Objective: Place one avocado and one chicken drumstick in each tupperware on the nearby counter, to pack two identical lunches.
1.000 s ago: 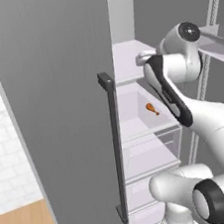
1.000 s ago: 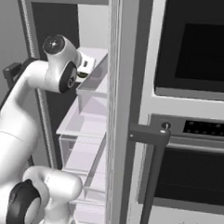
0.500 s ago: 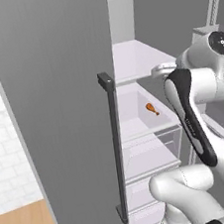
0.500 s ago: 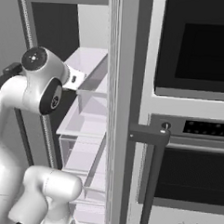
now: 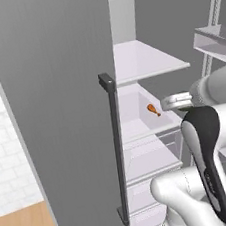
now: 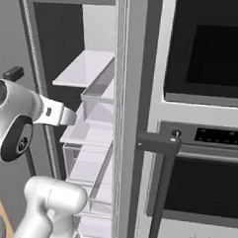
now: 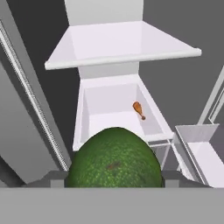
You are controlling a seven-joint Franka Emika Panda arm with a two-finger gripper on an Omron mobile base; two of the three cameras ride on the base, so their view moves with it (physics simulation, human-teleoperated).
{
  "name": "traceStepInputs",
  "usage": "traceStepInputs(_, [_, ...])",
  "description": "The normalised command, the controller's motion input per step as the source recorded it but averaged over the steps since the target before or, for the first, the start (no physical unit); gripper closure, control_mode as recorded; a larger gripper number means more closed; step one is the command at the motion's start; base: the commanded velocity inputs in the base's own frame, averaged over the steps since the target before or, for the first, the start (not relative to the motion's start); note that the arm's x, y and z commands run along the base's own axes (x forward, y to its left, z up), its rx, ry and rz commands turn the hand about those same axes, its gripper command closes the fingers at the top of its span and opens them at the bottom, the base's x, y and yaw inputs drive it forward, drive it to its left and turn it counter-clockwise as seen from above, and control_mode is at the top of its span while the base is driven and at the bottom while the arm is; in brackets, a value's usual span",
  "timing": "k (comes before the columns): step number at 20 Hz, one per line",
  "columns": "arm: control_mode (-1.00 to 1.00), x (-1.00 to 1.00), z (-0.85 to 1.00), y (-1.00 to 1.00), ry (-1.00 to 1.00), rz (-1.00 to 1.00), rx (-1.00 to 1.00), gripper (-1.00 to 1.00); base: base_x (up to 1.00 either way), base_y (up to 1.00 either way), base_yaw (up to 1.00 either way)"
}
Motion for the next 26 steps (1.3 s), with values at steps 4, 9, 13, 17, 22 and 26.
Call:
traceStepInputs(4, [-1.00,-1.00,-0.13,0.32,0.02,0.05,-0.04,1.00,0.00,0.00,0.00])
traceStepInputs(9, [1.00,-0.40,-0.04,0.11,0.00,0.02,-0.01,1.00,-0.60,0.03,0.05])
traceStepInputs(13, [1.00,0.00,0.00,0.00,0.00,0.00,0.00,1.00,-1.00,0.00,0.02])
traceStepInputs(17, [1.00,0.00,0.00,0.00,0.00,0.00,0.00,1.00,-1.00,-0.17,0.00])
traceStepInputs(22, [1.00,0.00,0.00,0.00,0.00,0.00,0.00,1.00,-0.85,-0.62,-0.09])
traceStepInputs(26, [1.00,0.00,0.00,0.00,0.00,0.00,0.00,1.00,-0.59,-0.75,-0.22])
